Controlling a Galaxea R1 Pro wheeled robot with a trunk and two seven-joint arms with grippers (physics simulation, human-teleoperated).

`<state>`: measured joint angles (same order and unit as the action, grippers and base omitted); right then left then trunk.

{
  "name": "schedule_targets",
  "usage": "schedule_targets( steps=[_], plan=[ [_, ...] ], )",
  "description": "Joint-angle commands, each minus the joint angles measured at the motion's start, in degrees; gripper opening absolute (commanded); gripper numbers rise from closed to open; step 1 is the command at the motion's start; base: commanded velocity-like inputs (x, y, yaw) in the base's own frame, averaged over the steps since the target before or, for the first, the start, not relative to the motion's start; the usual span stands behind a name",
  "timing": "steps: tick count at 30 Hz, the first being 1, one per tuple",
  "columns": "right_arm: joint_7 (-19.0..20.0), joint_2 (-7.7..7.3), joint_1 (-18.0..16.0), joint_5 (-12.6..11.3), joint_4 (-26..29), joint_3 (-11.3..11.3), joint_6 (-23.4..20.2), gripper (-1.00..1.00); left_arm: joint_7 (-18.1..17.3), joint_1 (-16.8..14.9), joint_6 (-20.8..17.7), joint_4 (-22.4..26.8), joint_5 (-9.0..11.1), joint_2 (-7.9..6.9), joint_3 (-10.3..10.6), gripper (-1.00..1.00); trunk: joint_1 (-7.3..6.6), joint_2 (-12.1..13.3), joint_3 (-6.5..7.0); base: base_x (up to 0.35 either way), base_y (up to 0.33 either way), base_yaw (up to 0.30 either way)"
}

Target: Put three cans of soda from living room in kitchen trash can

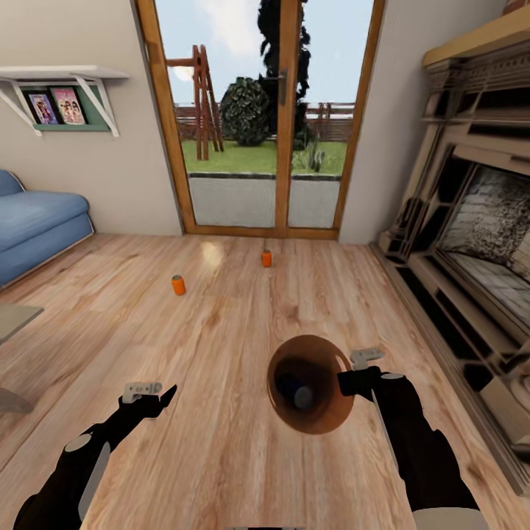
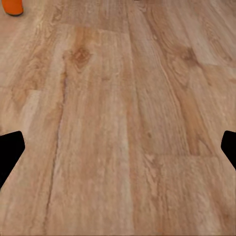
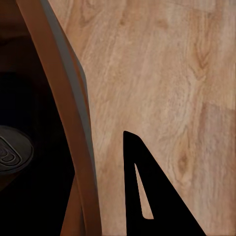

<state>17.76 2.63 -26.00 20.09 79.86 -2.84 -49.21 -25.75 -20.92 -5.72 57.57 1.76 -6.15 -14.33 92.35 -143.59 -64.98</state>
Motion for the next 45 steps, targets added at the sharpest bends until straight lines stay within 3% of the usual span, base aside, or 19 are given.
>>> schedule_targets(
  steps=[1,45],
  plan=[
    [0.0,0.01,0.0,-0.8,0.0,0.0,-0.1,-1.00,0.0,0.0,0.0,0.0,0.0,0.00,0.0,1.00,-0.01,0.0,0.04,0.324,0.000,0.183],
    [0.0,0.45,0.2,-0.8,-0.3,0.1,-0.1,-1.00,0.0,0.0,0.0,-2.5,0.2,0.00,0.0,1.00,-0.01,0.0,1.86,0.323,-0.104,0.159]
  ],
)
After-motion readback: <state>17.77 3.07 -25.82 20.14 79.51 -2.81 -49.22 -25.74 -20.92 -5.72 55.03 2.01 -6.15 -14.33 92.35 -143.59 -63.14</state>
